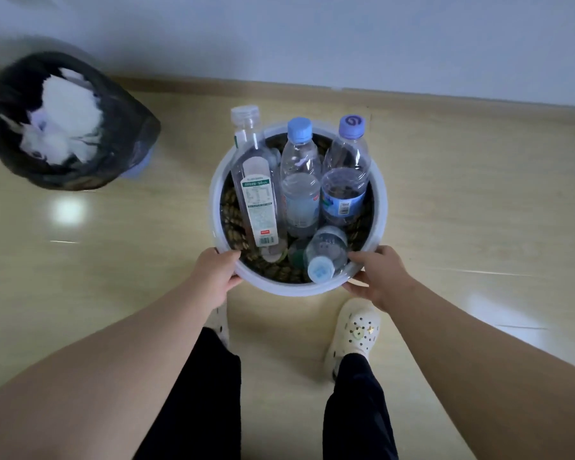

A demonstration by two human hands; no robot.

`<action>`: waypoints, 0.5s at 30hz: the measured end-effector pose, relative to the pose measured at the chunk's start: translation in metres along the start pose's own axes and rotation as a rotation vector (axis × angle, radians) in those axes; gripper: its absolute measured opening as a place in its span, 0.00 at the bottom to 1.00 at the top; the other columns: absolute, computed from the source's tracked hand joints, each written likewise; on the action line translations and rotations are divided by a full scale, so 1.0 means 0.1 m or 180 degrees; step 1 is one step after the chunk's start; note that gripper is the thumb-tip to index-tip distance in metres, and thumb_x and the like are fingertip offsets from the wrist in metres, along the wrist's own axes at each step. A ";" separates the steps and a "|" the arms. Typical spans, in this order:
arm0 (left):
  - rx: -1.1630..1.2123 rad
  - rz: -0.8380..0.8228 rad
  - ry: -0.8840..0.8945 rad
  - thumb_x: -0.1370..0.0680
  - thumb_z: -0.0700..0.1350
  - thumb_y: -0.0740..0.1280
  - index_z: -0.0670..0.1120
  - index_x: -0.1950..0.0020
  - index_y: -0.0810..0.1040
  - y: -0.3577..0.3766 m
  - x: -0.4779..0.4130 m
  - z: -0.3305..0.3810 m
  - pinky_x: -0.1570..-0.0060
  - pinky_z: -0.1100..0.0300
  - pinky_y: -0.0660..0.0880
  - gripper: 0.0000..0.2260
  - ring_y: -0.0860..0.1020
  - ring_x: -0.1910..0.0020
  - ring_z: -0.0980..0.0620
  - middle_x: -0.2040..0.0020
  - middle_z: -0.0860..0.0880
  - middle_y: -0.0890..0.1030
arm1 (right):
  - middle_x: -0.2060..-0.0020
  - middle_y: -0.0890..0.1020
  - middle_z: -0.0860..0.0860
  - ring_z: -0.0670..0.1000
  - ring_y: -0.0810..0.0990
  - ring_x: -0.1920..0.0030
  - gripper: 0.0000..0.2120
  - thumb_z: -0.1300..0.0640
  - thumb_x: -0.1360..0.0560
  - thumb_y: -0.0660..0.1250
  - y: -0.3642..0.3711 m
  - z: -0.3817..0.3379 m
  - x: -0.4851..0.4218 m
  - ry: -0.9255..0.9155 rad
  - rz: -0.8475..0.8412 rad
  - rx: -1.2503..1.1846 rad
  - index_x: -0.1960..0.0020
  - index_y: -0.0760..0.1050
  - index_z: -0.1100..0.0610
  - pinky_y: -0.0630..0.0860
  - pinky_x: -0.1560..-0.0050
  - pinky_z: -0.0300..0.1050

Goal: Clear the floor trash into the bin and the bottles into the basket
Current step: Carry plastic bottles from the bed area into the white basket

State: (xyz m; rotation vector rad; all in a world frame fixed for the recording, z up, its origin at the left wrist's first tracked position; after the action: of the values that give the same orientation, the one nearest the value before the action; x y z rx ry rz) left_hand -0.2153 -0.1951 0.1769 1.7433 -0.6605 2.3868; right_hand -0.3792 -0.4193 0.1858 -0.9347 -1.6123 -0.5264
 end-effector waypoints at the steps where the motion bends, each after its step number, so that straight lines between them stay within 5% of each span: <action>1: 0.0019 0.0027 0.0029 0.21 0.36 0.62 0.39 0.46 0.70 -0.14 -0.06 0.10 0.50 0.55 0.75 0.05 0.77 0.49 0.45 0.47 0.40 0.76 | 0.56 0.76 0.56 0.58 0.78 0.54 0.12 0.67 0.25 0.64 0.18 -0.02 0.02 -0.0014 0.0008 0.0012 0.45 0.66 0.60 0.77 0.54 0.55; 15: 0.0099 -0.0214 0.0417 0.20 0.39 0.60 0.39 0.37 0.72 -1.73 -1.26 1.33 0.51 0.54 0.74 0.11 0.76 0.50 0.45 0.46 0.42 0.77 | 0.56 0.77 0.55 0.56 0.79 0.59 0.12 0.66 0.24 0.63 2.50 0.08 -0.05 0.0051 -0.0022 -0.0319 0.43 0.66 0.59 0.76 0.54 0.54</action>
State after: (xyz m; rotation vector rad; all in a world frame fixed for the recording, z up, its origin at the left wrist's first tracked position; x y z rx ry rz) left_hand 0.0020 -0.0738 0.1406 1.5770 -0.5414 2.4522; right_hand -0.1836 -0.2686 0.1435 -0.9972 -1.5870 -0.6227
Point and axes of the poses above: each hand's wrist, its own x-axis away from the middle knuckle, its own y-axis out of the palm, z = x × y, the point moved 10 cm from there along -x, towards the middle knuckle
